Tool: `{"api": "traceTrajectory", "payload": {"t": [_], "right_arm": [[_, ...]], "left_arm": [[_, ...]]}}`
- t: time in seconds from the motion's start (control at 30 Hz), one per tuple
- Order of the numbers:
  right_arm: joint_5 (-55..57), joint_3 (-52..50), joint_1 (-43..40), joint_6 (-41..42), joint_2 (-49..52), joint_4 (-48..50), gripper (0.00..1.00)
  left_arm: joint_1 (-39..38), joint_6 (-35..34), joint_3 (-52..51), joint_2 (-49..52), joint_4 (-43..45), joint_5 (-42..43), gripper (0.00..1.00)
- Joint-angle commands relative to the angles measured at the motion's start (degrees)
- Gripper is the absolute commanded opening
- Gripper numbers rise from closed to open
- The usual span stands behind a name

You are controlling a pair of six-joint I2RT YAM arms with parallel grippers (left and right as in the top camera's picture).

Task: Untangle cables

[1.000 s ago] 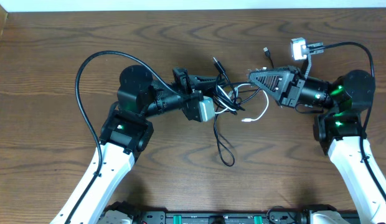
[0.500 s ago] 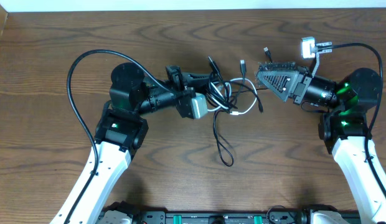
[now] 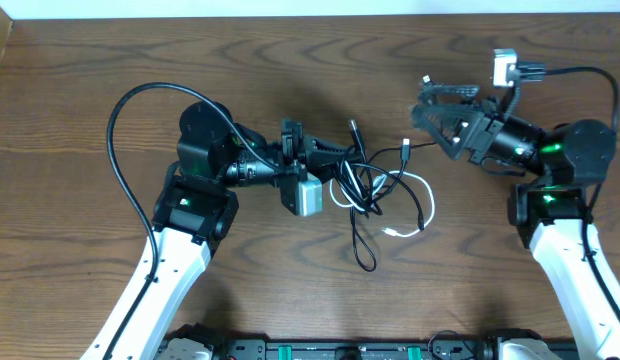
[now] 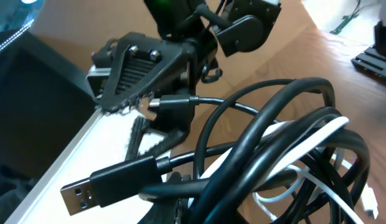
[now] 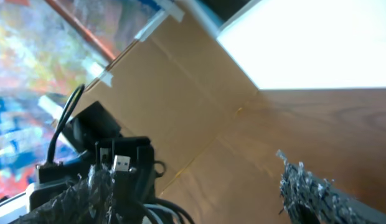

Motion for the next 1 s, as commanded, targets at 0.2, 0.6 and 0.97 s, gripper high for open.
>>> {"api": "traceTrajectory", "payload": {"t": [0.2,0.6,0.97], "right_arm": [[2.32,0.28,8.04,0.11,0.02,-0.26,0.89],[3.63,0.28,13.0,-1.57,3.13,-4.48,0.9],[4.04,0.28,14.6,-1.57,5.57,-3.89,0.76]], "left_arm": [[-0.15,0.11,0.96,2.62,0.11,2.47,0.07],[-0.52,0.09,0.94,3.15,-0.2,2.45,0.08],[-1.09,0.09,0.94,3.76,-1.46,1.53,0.08]]}}
